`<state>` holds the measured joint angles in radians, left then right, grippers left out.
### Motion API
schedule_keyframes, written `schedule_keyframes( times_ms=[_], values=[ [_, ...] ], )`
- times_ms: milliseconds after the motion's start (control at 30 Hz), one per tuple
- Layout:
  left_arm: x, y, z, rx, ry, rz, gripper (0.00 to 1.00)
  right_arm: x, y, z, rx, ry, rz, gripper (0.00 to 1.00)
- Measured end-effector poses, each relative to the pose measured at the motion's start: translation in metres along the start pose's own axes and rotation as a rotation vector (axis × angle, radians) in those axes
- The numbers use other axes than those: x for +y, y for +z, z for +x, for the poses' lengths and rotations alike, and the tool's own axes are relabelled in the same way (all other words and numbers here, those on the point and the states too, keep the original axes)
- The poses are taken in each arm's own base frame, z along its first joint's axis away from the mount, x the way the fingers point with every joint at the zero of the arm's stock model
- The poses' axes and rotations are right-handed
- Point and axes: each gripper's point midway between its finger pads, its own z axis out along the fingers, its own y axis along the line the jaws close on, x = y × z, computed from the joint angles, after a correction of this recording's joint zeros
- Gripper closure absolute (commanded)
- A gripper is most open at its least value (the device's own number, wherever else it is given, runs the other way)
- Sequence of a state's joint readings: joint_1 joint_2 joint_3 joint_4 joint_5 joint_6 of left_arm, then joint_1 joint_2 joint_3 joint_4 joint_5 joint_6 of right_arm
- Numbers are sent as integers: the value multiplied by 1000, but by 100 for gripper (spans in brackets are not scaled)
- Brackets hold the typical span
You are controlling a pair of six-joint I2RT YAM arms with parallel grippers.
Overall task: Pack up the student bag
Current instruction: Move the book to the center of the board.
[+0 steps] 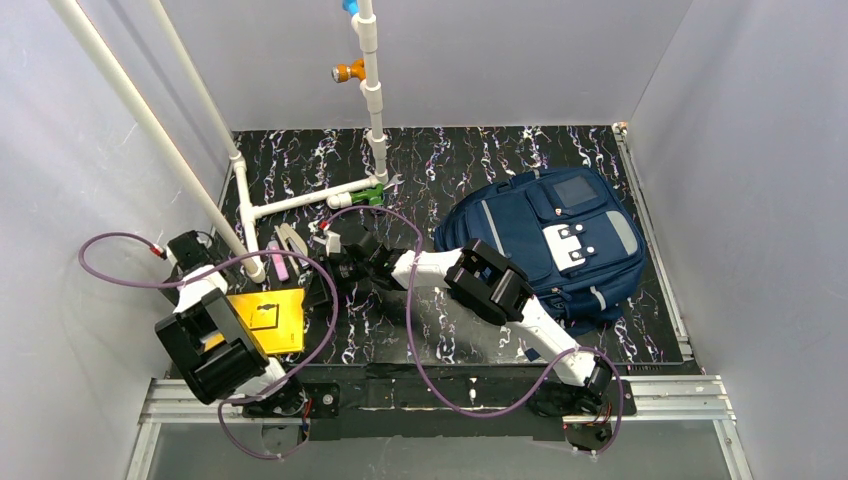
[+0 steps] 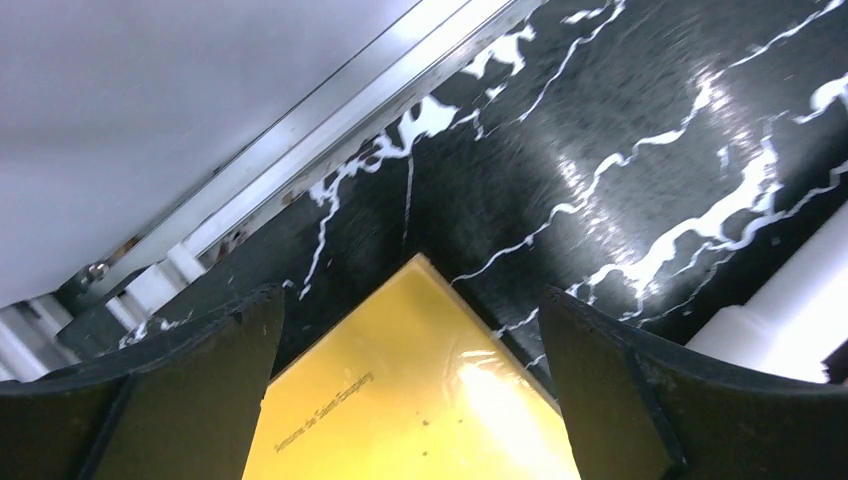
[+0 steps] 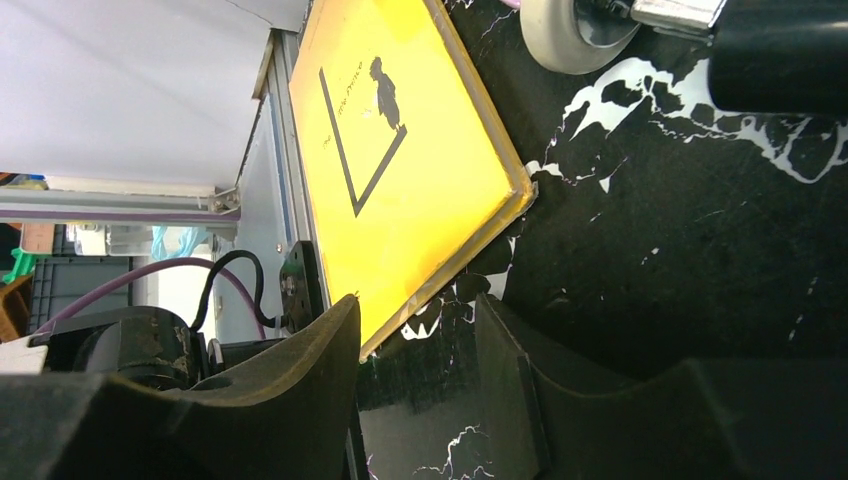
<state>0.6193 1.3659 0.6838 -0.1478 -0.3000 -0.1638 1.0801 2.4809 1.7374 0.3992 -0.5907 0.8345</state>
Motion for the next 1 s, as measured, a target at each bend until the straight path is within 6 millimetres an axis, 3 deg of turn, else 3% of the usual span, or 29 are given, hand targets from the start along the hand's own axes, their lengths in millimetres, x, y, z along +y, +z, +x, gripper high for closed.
schedule_keyframes(
  times_ms=[300,533,733,900,1000],
  values=[
    [-18,10,-25,0,-110,90,2,1,0,1,4,1,-4,46],
    [-17,9,-6,91,-249,90,2,2,0,1,8,5,-7,46],
    [-16,8,15,148,-343,69,10,1,-1,2,6,6,-11,46],
    [-12,-8,27,150,-472,58,17,-1,-5,3,5,22,-13,48],
    [-12,-19,37,165,-556,59,23,-4,-17,9,4,44,5,46]
  ],
)
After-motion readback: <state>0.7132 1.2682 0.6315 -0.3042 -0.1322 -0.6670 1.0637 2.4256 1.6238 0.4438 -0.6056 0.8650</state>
